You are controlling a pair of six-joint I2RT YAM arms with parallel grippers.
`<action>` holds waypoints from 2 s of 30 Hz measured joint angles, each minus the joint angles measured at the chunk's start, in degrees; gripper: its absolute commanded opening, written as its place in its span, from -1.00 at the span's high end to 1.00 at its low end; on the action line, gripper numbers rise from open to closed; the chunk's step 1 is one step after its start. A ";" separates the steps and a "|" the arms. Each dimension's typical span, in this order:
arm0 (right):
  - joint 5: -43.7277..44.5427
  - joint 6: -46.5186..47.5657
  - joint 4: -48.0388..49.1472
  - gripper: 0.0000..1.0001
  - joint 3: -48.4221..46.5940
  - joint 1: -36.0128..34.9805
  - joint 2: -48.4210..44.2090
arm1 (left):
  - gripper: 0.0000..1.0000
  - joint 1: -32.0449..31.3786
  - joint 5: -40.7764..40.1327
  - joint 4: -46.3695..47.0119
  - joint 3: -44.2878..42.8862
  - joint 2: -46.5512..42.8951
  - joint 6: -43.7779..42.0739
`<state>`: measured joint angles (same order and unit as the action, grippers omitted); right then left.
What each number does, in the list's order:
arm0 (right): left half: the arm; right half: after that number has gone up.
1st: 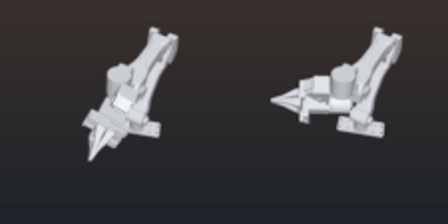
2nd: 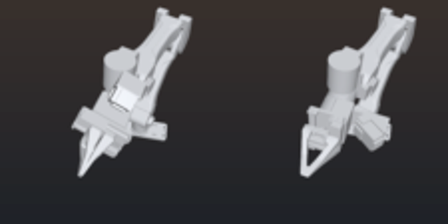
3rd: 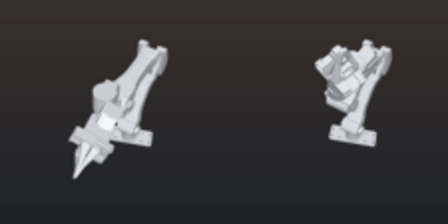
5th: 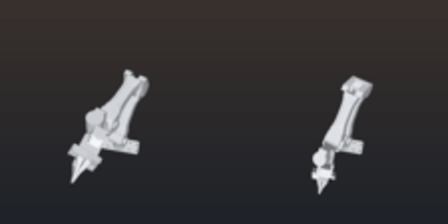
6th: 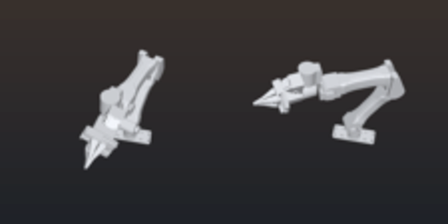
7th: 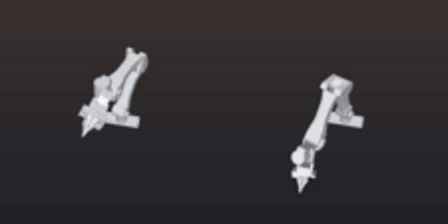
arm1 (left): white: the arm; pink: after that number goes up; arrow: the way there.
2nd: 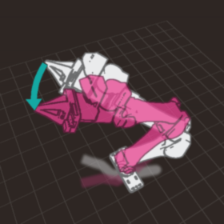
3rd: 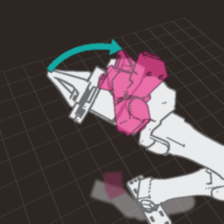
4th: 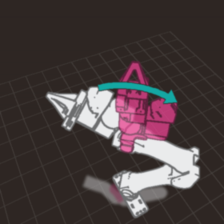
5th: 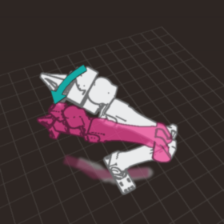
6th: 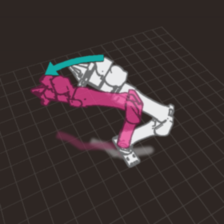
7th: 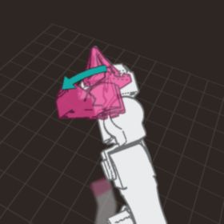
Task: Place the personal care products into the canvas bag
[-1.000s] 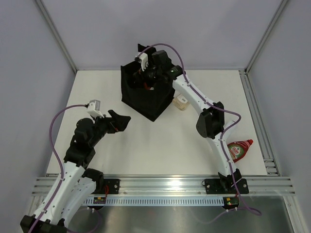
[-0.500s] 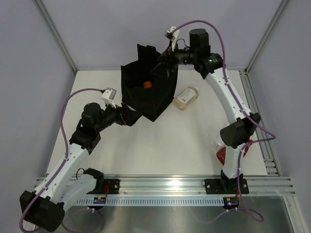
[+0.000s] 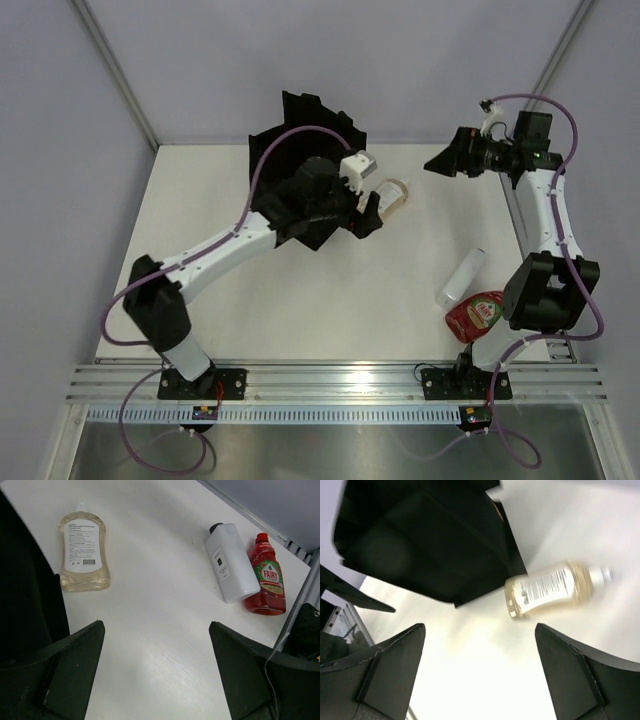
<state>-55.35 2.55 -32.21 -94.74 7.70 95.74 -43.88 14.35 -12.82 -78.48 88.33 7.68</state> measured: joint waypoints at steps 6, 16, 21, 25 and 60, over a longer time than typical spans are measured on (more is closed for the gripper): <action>-0.96 0.44 -4.39 -0.99 8.13 8.68 -0.35 | -0.77 -2.62 -2.27 -5.44 -21.94 24.26 -1.01; -2.97 1.60 -4.79 -0.99 15.10 11.43 -2.91 | -0.94 -4.48 -16.61 -4.37 -39.06 46.84 -5.11; -4.20 2.03 -4.42 -0.99 18.21 11.43 -2.95 | -0.97 -4.07 -23.80 -0.66 -45.99 53.92 -7.74; -4.42 1.92 -3.48 -0.99 20.00 11.43 -2.95 | -0.94 -2.43 -26.51 -0.92 -51.12 58.07 -6.99; -10.32 -4.59 2.84 -0.99 21.29 12.61 -3.87 | -0.52 -6.36 -28.37 -20.00 -39.85 49.44 6.58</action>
<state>-65.67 -2.04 -29.36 -73.45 20.32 91.88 -50.24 -14.02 -32.82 -118.32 137.78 14.26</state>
